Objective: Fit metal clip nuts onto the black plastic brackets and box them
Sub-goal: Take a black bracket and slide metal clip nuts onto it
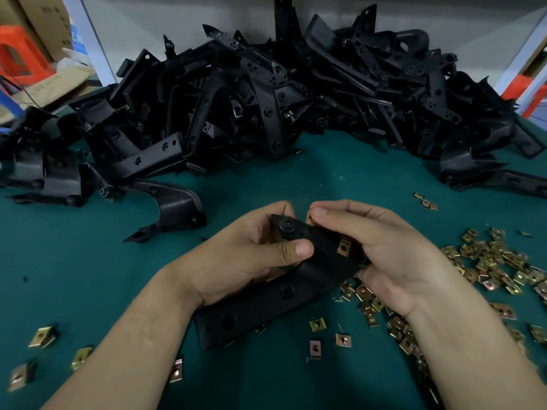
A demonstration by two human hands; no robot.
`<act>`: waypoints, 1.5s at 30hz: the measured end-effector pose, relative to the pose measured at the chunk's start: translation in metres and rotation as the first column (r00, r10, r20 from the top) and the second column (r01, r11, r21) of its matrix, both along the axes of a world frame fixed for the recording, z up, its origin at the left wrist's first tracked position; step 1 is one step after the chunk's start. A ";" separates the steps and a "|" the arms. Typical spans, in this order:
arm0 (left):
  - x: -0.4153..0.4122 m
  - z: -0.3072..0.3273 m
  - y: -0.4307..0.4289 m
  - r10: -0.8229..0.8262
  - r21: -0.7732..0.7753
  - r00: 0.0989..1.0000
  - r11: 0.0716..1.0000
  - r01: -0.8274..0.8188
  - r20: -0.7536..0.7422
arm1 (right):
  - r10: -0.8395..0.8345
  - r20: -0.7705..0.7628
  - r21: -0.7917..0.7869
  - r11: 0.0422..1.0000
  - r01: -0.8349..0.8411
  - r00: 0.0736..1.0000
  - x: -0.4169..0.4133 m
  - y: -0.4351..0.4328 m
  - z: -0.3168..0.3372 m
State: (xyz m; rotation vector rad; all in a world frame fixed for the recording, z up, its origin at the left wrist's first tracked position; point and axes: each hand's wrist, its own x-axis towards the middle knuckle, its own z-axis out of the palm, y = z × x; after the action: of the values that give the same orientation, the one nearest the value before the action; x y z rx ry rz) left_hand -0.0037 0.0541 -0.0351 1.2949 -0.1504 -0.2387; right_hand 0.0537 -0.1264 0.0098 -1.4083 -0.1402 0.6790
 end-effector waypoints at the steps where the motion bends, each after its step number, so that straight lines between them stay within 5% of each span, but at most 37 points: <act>1: 0.000 0.000 -0.001 0.005 -0.005 1.000 1.000 -0.005 0.002 | 0.001 0.005 -0.006 1.000 -0.001 1.000 0.000 0.000 0.000; 14: -0.002 0.001 -0.004 0.058 0.053 0.998 0.997 -0.060 0.039 | -0.054 0.021 0.005 0.999 0.053 0.998 -0.003 0.003 0.000; 22: 0.000 0.001 -0.004 0.068 0.234 0.984 0.966 -0.107 0.167 | -0.064 0.056 -0.027 0.997 0.066 0.996 -0.001 0.002 -0.003; 45: 0.000 0.000 -0.006 0.069 0.204 0.980 0.973 -0.108 0.189 | -0.061 0.071 -0.064 0.996 0.065 0.996 -0.002 0.005 -0.007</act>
State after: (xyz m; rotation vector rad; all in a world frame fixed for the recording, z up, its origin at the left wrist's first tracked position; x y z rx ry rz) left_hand -0.0032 0.0486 -0.0350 1.5335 -0.2253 -0.0602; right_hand 0.0517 -0.1215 0.0030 -1.4940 -0.1279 0.5881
